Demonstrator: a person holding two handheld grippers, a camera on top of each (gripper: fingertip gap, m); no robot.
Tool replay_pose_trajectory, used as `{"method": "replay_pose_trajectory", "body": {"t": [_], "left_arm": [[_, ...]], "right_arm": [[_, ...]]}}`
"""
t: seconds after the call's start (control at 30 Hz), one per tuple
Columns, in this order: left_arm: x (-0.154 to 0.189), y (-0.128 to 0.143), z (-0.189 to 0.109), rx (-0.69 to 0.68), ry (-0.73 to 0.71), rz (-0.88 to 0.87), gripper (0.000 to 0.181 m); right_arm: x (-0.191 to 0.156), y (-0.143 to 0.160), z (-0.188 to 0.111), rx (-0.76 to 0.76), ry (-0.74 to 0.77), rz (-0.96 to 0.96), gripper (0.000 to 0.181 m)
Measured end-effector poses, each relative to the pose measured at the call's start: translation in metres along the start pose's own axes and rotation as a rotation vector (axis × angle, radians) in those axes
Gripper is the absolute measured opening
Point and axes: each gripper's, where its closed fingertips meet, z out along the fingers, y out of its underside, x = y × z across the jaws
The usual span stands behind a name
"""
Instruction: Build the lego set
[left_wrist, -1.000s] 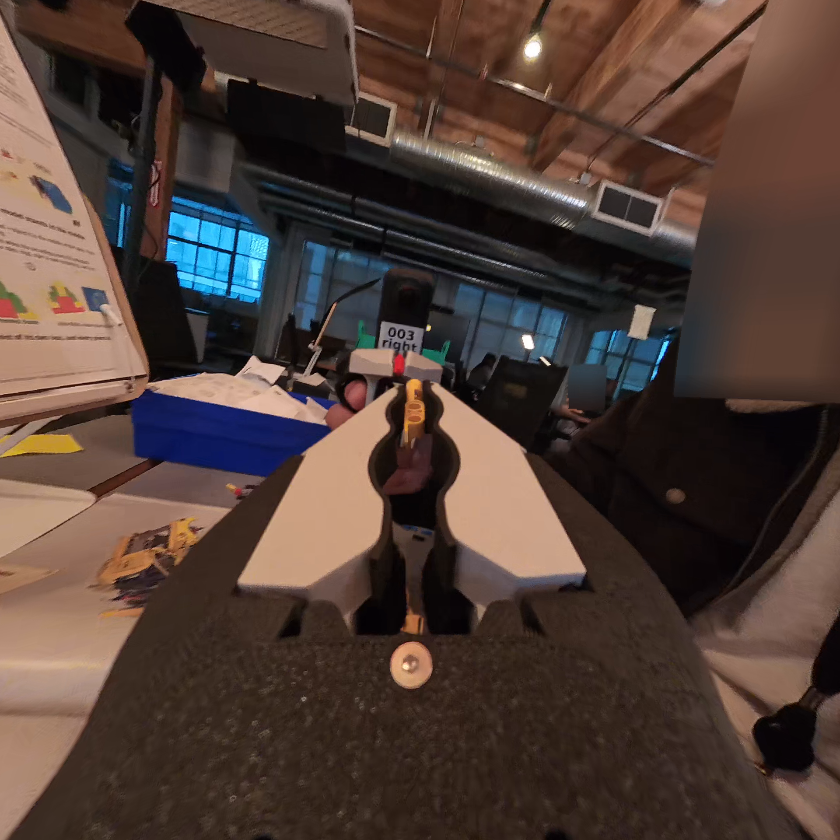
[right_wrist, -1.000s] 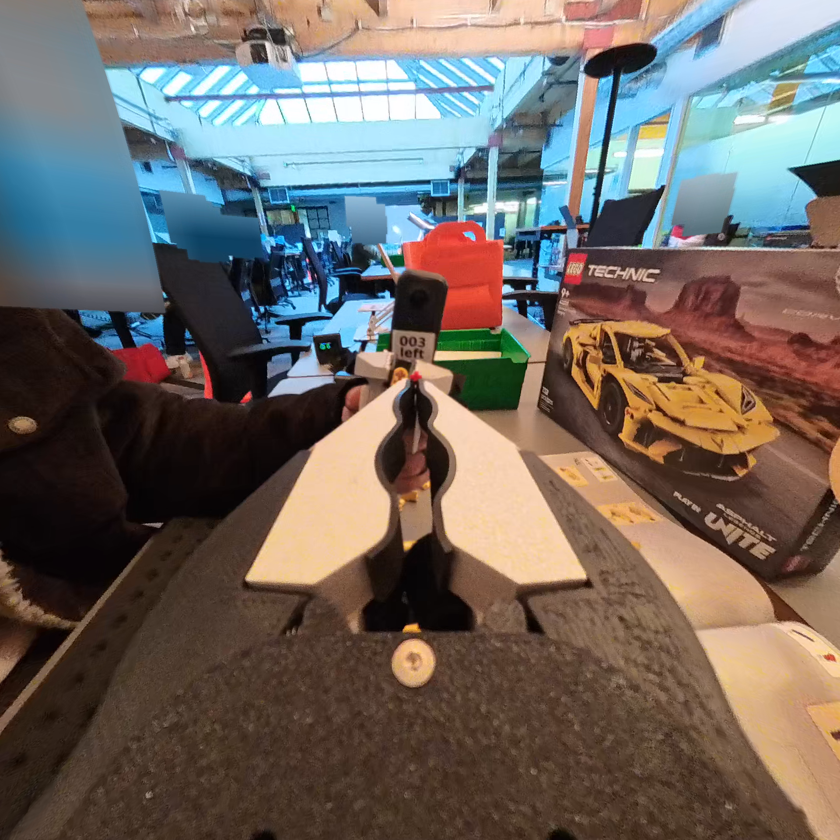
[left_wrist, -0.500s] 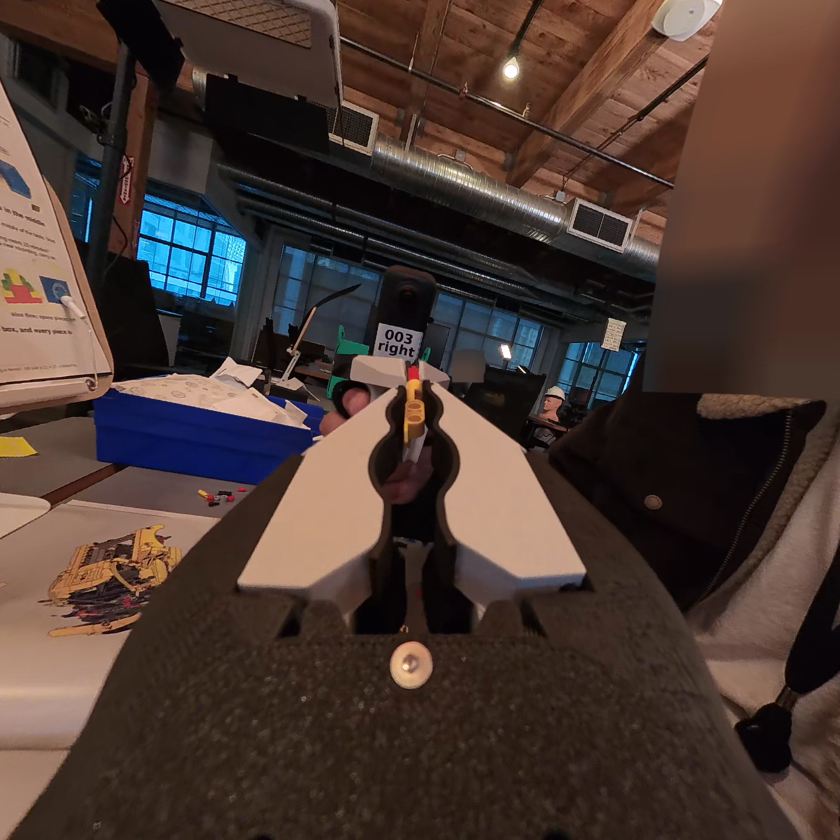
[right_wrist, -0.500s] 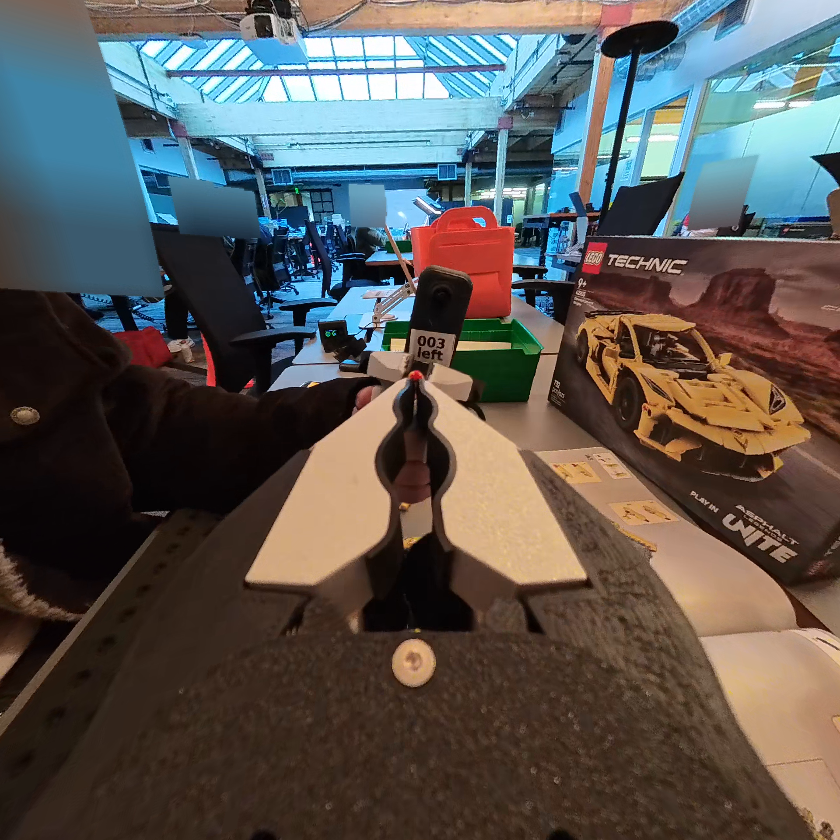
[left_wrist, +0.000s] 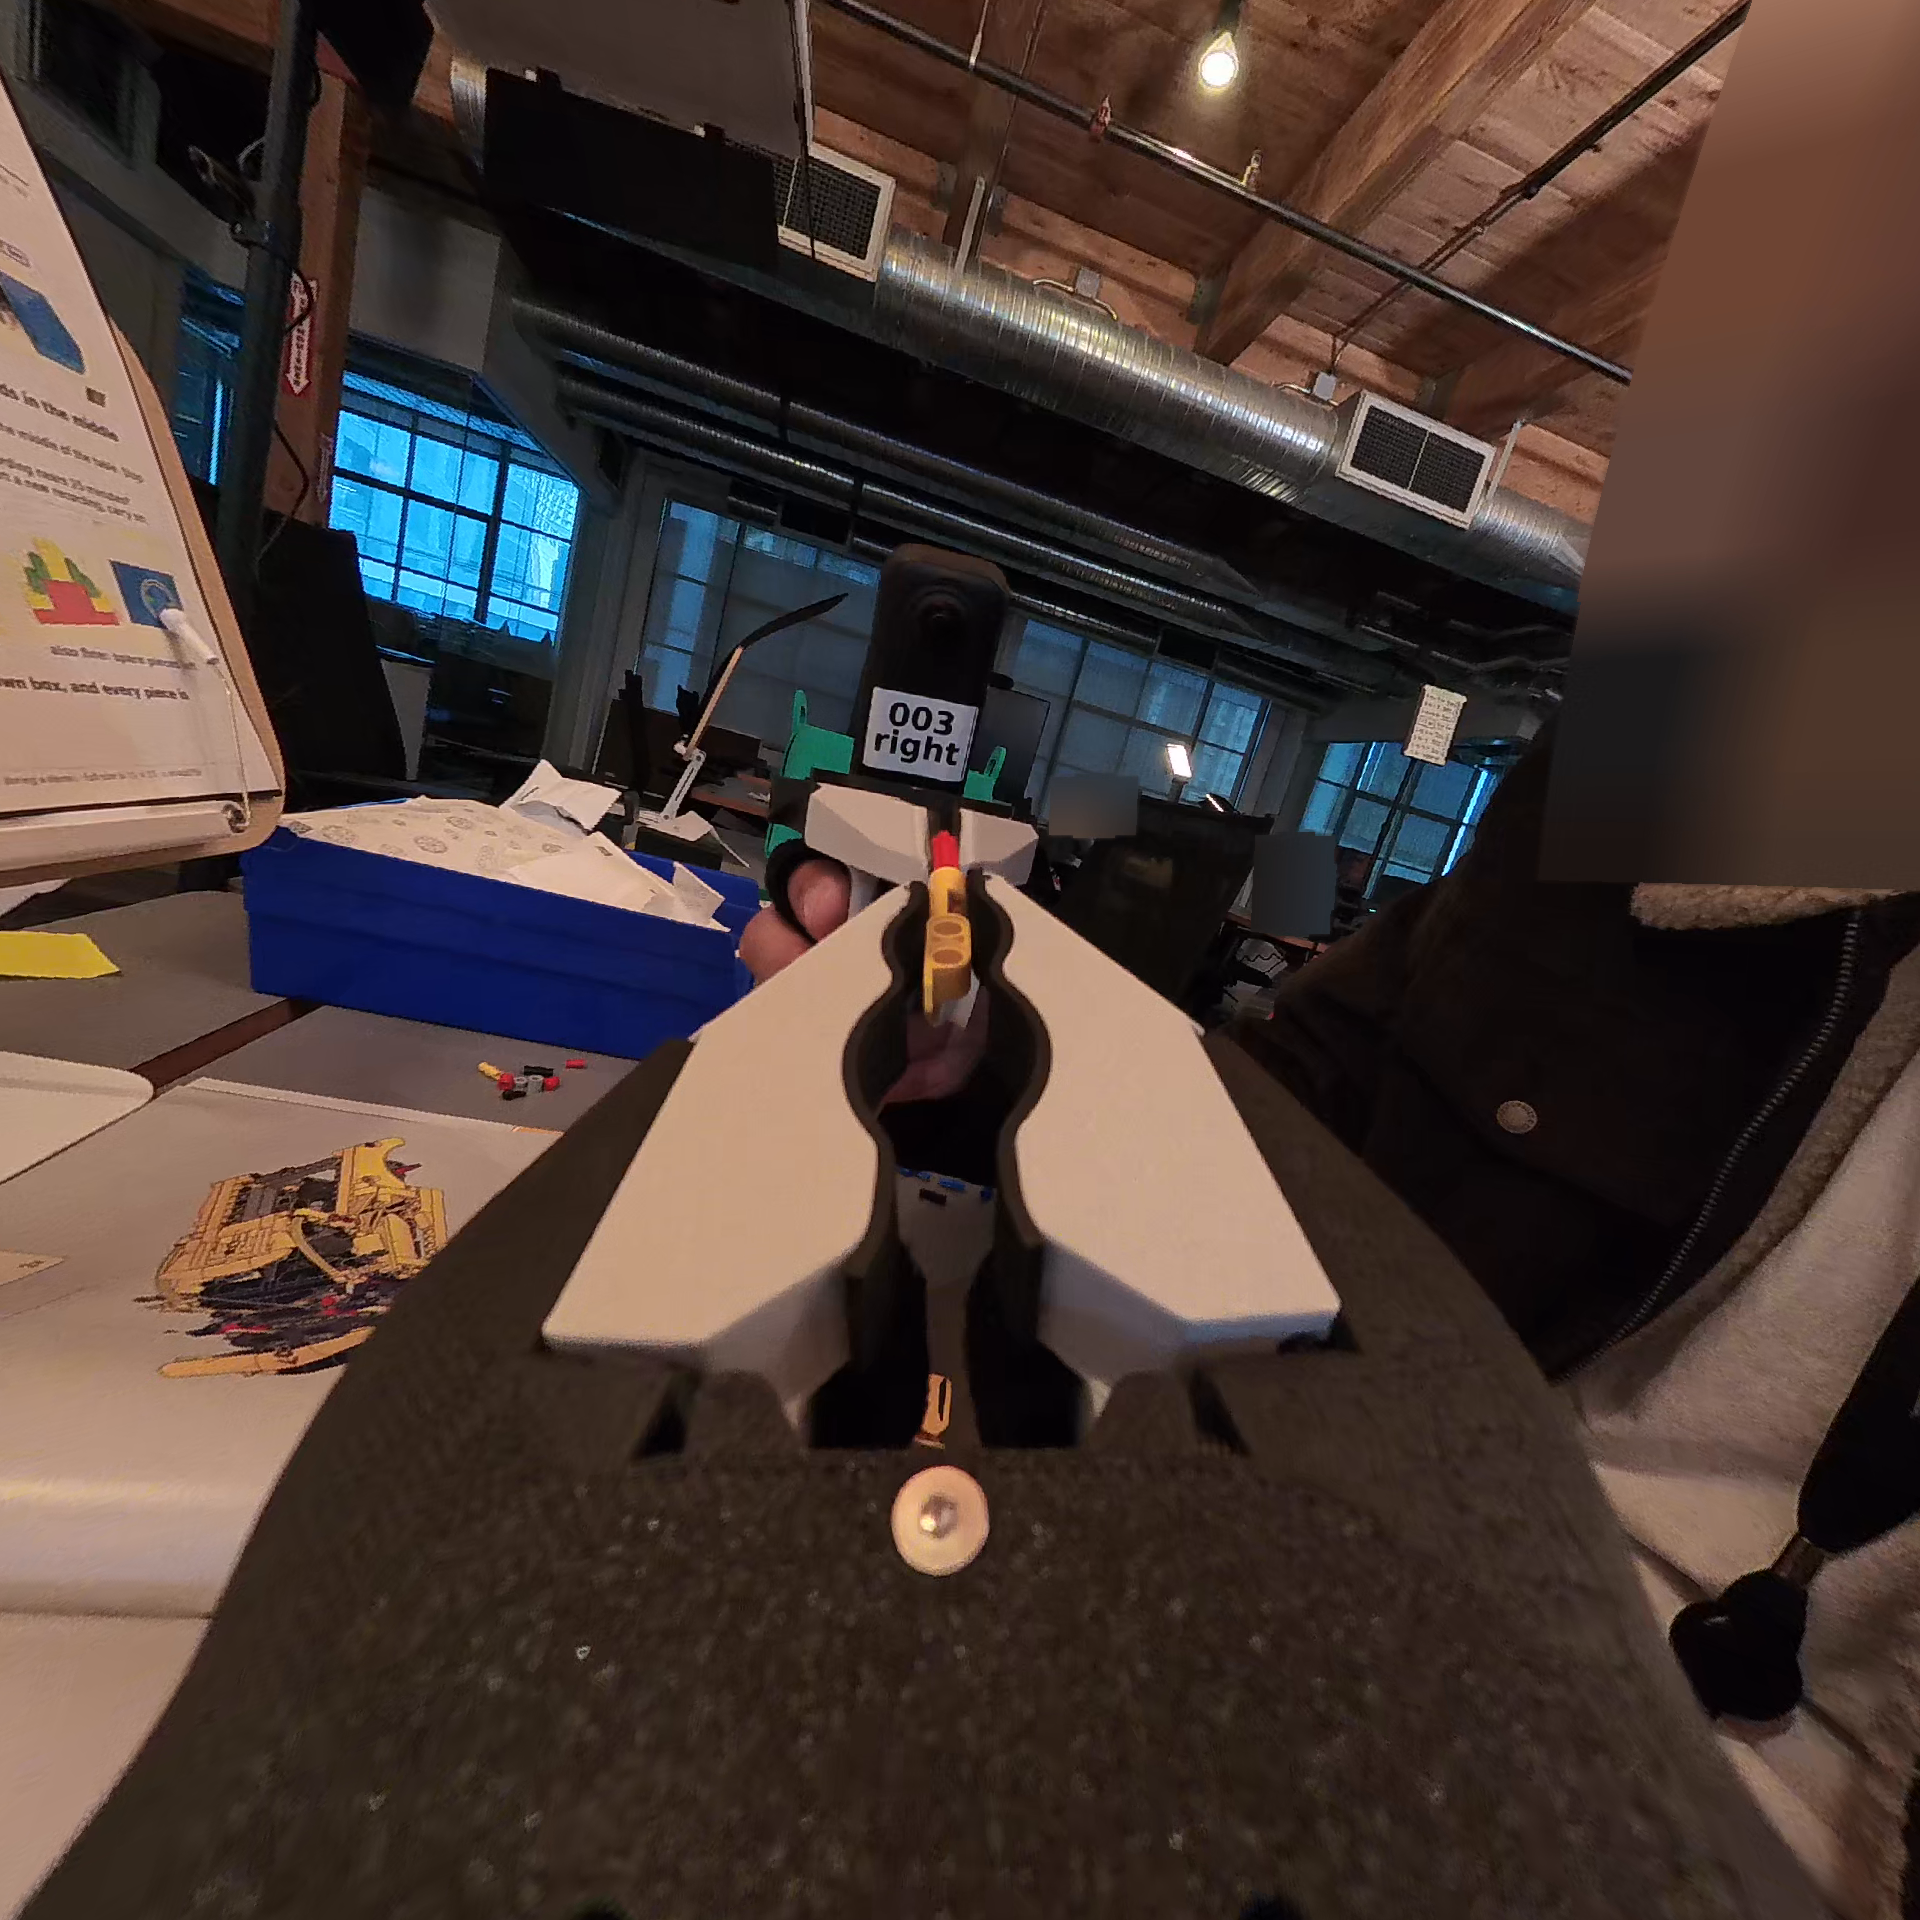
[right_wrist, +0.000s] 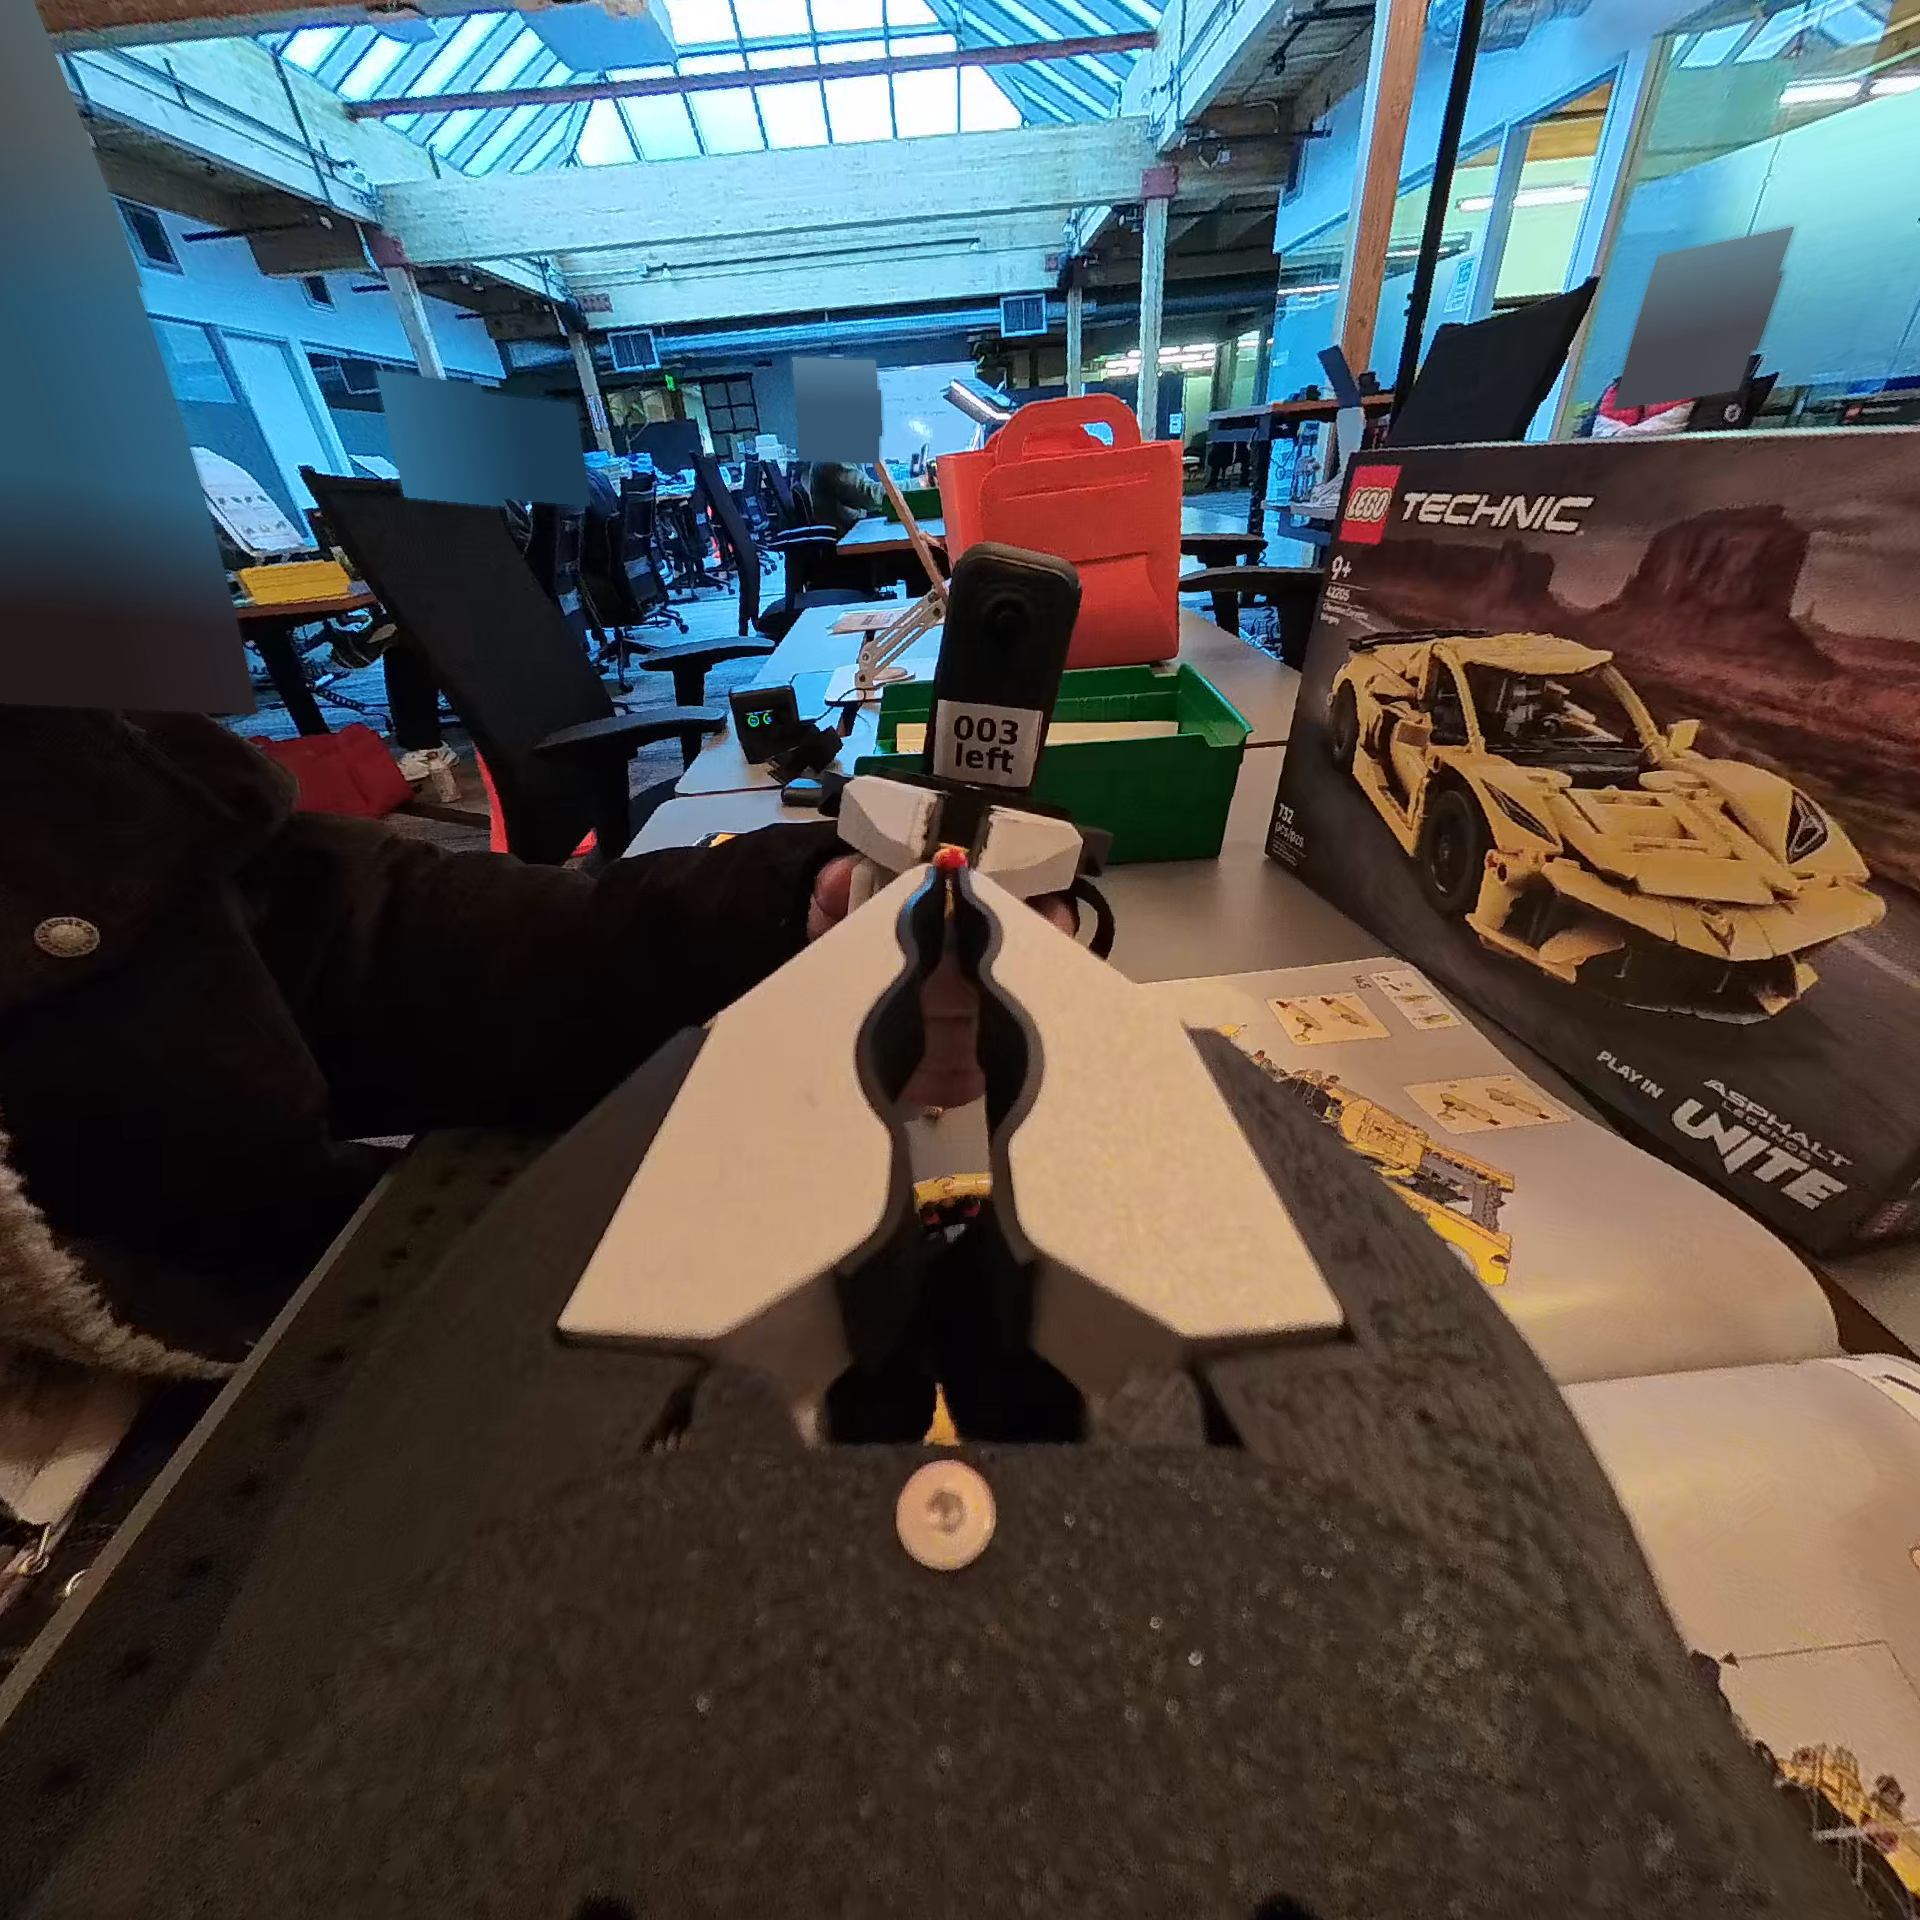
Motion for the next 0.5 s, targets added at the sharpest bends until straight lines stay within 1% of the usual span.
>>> {"method": "replay_pose_trajectory", "body": {"t": [0.5], "left_arm": [[-0.0007,0.0030,0.0013,-0.015,-0.001,0.001,0.006]], "right_arm": [[-0.0008,0.0045,0.0016,-0.015,-0.024,0.038,0.002]]}}
